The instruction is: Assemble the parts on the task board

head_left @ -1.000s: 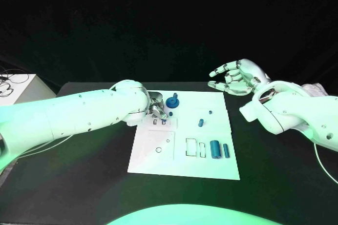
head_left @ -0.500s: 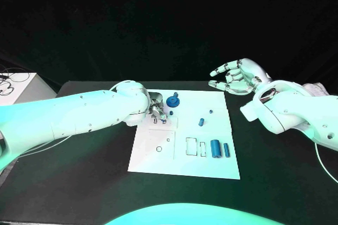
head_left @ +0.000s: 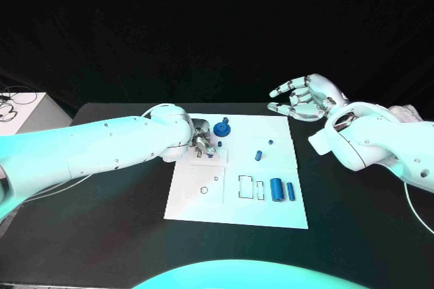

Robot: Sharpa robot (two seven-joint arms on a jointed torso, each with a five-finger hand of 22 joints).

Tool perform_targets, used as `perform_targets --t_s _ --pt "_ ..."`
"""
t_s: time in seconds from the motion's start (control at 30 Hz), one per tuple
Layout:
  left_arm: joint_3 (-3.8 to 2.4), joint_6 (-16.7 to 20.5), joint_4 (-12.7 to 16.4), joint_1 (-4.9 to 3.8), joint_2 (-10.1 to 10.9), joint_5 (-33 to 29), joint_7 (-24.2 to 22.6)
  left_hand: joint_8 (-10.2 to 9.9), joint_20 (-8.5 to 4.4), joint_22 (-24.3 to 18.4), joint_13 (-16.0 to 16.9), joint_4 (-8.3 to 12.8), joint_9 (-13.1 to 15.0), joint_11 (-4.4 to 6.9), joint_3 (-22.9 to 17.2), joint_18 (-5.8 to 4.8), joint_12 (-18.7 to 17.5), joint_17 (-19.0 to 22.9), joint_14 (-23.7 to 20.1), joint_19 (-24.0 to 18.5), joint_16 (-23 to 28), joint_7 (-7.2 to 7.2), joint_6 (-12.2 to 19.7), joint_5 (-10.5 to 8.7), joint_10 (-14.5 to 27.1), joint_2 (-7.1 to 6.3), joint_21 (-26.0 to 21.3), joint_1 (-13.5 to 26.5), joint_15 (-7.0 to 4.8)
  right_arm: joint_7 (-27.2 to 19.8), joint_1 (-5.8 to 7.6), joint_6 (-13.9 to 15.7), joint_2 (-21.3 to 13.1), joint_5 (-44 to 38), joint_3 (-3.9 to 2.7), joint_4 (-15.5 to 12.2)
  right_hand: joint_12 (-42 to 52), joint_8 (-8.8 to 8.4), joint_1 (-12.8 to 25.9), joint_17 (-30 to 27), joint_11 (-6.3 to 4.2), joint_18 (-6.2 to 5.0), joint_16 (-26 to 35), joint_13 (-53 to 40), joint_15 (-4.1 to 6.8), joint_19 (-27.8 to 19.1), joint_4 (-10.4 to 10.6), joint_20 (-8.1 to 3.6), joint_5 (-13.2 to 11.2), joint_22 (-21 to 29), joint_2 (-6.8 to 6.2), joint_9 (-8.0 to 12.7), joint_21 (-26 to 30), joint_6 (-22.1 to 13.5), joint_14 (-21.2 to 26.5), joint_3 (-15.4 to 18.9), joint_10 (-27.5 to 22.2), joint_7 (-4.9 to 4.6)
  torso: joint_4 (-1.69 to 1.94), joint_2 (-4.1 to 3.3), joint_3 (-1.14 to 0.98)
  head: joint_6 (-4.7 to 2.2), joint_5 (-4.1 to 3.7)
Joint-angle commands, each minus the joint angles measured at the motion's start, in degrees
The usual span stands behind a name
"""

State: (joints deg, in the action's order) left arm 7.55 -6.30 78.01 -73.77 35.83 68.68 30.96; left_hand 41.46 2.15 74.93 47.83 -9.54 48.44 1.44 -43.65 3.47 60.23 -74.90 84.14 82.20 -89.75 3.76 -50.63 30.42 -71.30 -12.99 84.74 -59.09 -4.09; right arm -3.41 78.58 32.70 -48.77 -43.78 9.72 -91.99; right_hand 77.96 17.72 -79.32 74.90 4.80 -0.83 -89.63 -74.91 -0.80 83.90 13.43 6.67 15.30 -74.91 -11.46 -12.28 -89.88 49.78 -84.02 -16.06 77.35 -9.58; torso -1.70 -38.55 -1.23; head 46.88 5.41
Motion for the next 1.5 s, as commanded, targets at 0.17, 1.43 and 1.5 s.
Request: perform_targets --t_s 0.17,1.43,1.5 --pt "0.23 -1.3 0.3 0.2 0.0 0.1 0.1 0.3 -0.08 3.8 -0.2 10.8 4.2 0.06 -10.6 -0.83 -0.3 -15.1 5.9 0.3 -0.2 -1.12 -1.6 0.2 -0.1 0.56 0.3 0.0 -0.33 -0.2 -0.05 -1.0 0.0 -0.2 0.0 -0.1 -0.4 0.37 0.8 15.1 0.03 0.83 -0.4 -2.5 0.24 6.1 0.4 -0.26 0.0 -15.1 -0.11 -0.1 -0.1 -0.3 -6.0 -0.2 -0.5 -0.01 0.06 0.07 0.0 0.15 -0.11" --pt "0.42 -4.7 -1.8 0.21 -0.7 -3.1 0.1 0.6 -0.17 3.9 -0.8 10.5 4.4 0.15 -10.6 -0.87 -0.6 -15.1 5.9 0.3 -0.2 -1.25 -1.6 -0.14 -0.2 1.05 0.3 0.8 -0.4 0.1 -0.15 -1.3 0.1 -0.2 0.0 -0.1 -0.3 0.54 1.1 15.1 0.0 0.83 -0.4 -2.5 0.26 6.1 0.6 -0.27 -0.1 -15.1 0.01 -0.2 -0.1 -0.2 -6.0 -0.4 -0.5 0.02 -0.03 0.06 -0.06 0.53 0.26" --pt "0.45 -4.9 -2.1 0.21 -1.0 -3.5 0.1 0.6 -0.17 3.9 -0.8 10.5 4.4 0.15 -10.6 -0.87 -0.6 -15.1 5.9 0.3 -0.2 -1.25 -1.6 -0.14 -0.2 1.05 0.3 0.8 -0.4 0.1 -0.15 -1.3 0.1 -0.2 0.0 -0.1 -0.3 0.54 1.1 15.1 0.0 0.83 -0.4 -2.5 0.26 6.1 0.6 -0.27 -0.1 -15.1 0.01 -0.2 -0.1 -0.2 -6.0 -0.4 -0.5 0.02 -0.04 0.05 -0.07 0.54 0.27"
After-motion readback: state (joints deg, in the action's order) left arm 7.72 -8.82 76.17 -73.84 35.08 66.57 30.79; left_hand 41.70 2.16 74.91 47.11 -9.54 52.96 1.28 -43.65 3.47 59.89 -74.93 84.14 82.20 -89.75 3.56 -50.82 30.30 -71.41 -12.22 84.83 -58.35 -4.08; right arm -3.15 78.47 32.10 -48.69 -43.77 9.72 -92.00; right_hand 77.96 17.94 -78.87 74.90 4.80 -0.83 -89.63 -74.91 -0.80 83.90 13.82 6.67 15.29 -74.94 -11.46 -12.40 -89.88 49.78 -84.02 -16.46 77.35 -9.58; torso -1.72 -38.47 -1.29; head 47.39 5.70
